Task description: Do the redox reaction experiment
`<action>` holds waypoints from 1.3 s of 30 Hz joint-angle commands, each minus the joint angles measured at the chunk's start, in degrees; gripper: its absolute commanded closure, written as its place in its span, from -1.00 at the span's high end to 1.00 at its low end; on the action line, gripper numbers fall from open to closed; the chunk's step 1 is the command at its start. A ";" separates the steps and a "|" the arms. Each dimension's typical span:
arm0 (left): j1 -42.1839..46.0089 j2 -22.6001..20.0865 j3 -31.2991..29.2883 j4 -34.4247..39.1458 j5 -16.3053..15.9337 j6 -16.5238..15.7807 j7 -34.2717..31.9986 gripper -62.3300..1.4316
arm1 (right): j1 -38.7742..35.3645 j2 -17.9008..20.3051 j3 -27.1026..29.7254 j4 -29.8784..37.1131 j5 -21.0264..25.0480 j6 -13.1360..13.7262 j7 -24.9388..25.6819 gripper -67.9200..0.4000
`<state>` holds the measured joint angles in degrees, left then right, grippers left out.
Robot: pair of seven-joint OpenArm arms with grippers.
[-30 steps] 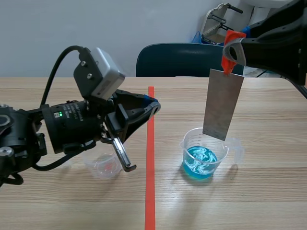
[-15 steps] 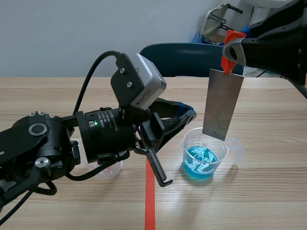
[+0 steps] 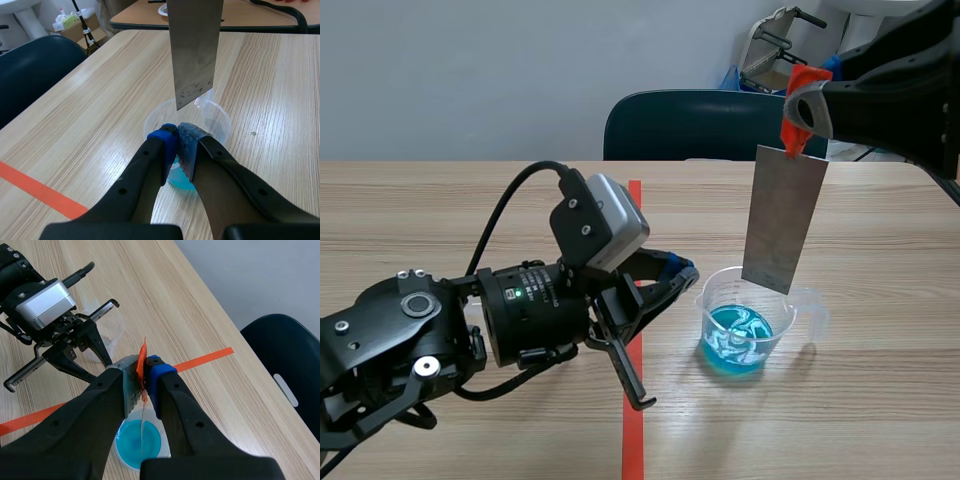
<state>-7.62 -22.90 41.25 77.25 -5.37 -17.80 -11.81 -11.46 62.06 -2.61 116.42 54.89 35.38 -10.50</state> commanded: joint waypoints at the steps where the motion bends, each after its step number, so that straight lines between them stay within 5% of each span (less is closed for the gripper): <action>1: -0.33 0.31 -0.11 1.44 -0.57 0.13 -0.87 -0.90 | 0.68 0.15 0.63 -0.02 0.44 -0.15 0.79 -0.97; 16: -0.31 -0.26 -0.13 1.57 -0.57 0.11 -1.29 -0.90 | 0.68 0.15 0.63 -0.02 0.44 -0.15 0.76 -0.97; 29: 2.10 -8.55 -0.24 7.48 -1.01 0.09 -3.39 -0.89 | 0.68 0.15 0.63 -0.02 0.44 -0.15 0.76 -0.97; 39: 5.84 -13.88 -1.55 11.15 -1.01 0.09 -3.63 0.30 | 0.68 0.15 0.63 -0.02 0.42 -0.15 0.76 -0.97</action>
<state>-2.02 -36.80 40.62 87.18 -5.80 -17.82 -14.48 -11.46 62.06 -2.61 116.42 54.87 35.38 -10.50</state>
